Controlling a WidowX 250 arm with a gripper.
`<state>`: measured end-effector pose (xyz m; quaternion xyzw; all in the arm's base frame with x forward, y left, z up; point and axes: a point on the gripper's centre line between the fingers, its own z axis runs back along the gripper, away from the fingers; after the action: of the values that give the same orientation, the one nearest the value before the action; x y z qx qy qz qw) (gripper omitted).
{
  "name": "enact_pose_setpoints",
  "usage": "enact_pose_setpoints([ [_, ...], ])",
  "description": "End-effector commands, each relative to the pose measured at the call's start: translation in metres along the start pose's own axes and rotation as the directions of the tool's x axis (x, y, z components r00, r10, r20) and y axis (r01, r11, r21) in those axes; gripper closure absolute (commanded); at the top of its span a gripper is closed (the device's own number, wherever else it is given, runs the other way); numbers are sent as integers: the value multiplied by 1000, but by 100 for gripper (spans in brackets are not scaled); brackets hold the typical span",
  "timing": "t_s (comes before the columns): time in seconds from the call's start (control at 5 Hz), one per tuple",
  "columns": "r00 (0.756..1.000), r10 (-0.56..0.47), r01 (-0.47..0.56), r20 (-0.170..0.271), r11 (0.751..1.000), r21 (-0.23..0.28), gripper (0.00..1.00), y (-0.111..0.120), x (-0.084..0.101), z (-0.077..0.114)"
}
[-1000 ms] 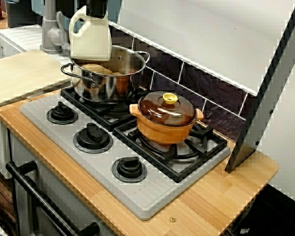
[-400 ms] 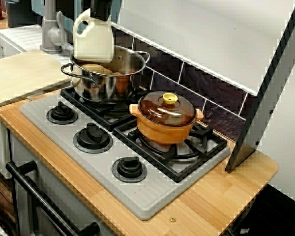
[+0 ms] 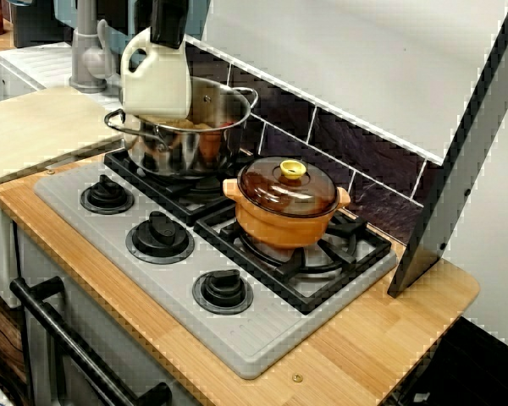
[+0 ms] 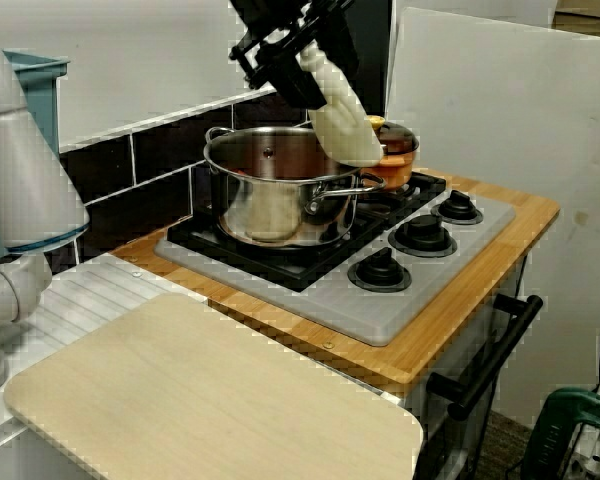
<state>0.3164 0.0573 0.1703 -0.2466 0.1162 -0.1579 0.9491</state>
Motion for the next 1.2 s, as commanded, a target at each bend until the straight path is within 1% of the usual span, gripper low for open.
enact_pose_setpoints([
  [0.0, 995, -26, 15, 97, 994, 112, 100, -20, -13, 16],
  [0.4, 995, -21, 10, 102, 994, 113, 100, -21, -13, 17],
  [0.6, 995, -28, 16, 99, 993, 114, 100, -24, -14, 22],
  [0.8, 992, -34, 18, 122, 992, 124, 100, -28, -19, 29],
  [1.0, 989, -32, 10, 144, 988, 152, 100, -29, -22, 29],
])
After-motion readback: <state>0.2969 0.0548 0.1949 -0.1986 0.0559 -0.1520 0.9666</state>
